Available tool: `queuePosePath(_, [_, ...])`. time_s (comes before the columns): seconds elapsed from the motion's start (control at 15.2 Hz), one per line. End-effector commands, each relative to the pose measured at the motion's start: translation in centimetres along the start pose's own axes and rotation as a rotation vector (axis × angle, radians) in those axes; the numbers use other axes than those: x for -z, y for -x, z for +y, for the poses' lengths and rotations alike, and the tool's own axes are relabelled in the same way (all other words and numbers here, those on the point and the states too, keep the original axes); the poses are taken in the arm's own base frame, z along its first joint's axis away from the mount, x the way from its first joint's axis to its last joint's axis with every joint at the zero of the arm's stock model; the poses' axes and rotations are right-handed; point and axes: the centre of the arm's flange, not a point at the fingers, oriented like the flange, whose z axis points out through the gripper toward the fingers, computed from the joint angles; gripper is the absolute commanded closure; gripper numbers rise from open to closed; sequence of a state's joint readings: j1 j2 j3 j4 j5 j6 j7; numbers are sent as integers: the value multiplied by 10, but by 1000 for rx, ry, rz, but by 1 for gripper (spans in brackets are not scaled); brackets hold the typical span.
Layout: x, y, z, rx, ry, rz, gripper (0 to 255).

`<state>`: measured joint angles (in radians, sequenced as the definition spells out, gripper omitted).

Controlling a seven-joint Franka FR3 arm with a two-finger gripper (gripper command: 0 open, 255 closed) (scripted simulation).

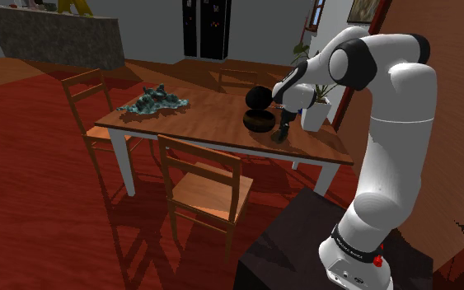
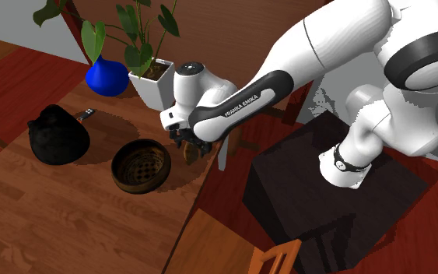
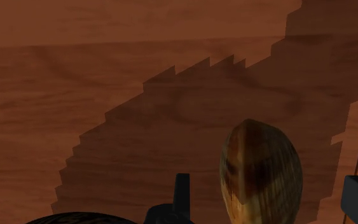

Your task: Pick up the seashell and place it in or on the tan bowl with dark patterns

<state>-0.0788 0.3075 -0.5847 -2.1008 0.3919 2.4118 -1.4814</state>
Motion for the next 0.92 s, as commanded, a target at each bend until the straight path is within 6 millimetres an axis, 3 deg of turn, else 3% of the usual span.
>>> queuePosePath(0.0, [0,0,0,0,0,0,0])
queuePosePath(0.26, [0,0,0,0,0,0,0])
queuePosePath(0.33, [0,0,0,0,0,0,255])
queuePosePath(0.86, [-1,0,0,0,0,0,255])
